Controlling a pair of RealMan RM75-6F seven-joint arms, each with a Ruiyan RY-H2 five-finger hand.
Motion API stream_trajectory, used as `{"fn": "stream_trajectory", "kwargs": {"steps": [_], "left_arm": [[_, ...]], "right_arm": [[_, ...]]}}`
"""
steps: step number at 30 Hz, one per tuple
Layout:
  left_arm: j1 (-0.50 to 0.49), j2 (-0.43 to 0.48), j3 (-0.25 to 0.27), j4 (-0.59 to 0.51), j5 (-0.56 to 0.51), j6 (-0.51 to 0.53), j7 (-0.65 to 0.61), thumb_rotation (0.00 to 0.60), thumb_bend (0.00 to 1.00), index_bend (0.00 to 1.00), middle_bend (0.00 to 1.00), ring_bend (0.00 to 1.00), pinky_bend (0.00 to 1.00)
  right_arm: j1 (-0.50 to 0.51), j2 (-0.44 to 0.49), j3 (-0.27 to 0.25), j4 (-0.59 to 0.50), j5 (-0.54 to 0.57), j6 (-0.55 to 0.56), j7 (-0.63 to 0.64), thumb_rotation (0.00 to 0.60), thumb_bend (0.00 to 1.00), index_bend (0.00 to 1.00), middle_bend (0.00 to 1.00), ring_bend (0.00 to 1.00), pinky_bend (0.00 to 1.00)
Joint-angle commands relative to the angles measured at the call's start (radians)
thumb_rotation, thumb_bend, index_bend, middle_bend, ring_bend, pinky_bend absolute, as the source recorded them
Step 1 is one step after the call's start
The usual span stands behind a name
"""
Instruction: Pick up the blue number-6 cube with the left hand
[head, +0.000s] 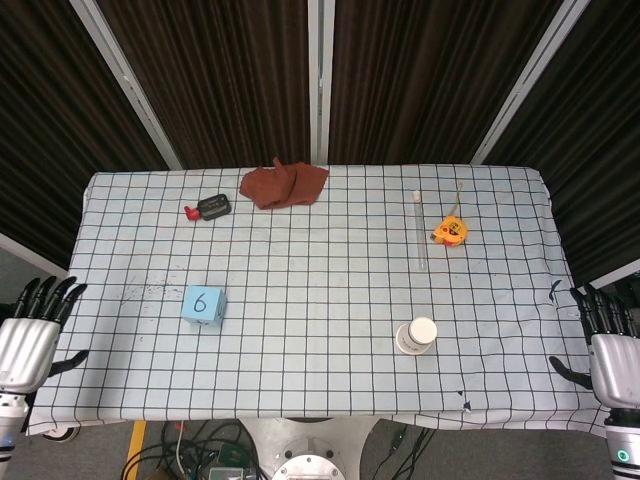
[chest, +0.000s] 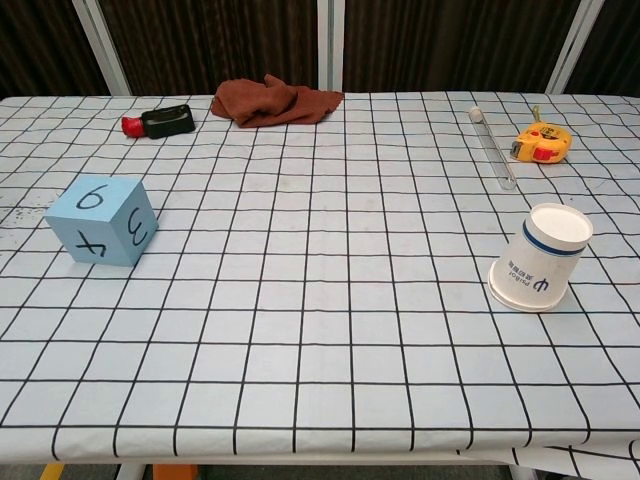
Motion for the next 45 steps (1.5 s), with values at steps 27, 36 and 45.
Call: {"fn": "stream_trajectory", "kwargs": {"steps": [27,36,45], "left_arm": [[-0.314,0.023,0.065,-0.259,-0.144,-0.611,0.422,0.6,0.57,0.14,0.84,0.89,0.92],[-0.352,-0.08,0.069,-0.251,-0.244,-0.606,0.577,0.6,0.59,0.12,0.84,0.89,0.92],[-0.365,-0.168,0.06,-0.191,-0.282,-0.512,0.741,0.6,0.61,0.11,0.85,0.9,0.92]], "right_arm": [[0.0,0.026,0.011,-0.011,0.017,0.001,0.005,0.6,0.05,0.0,0.0,0.0,0.0],[0.004,0.02,0.012,0.005,0.028,-0.012,0.021,0.6,0.05,0.0,0.0,0.0,0.0],[0.005,0.013,0.01,0.022,0.032,-0.02,0.034,0.6,0.05,0.0,0.0,0.0,0.0]]}}
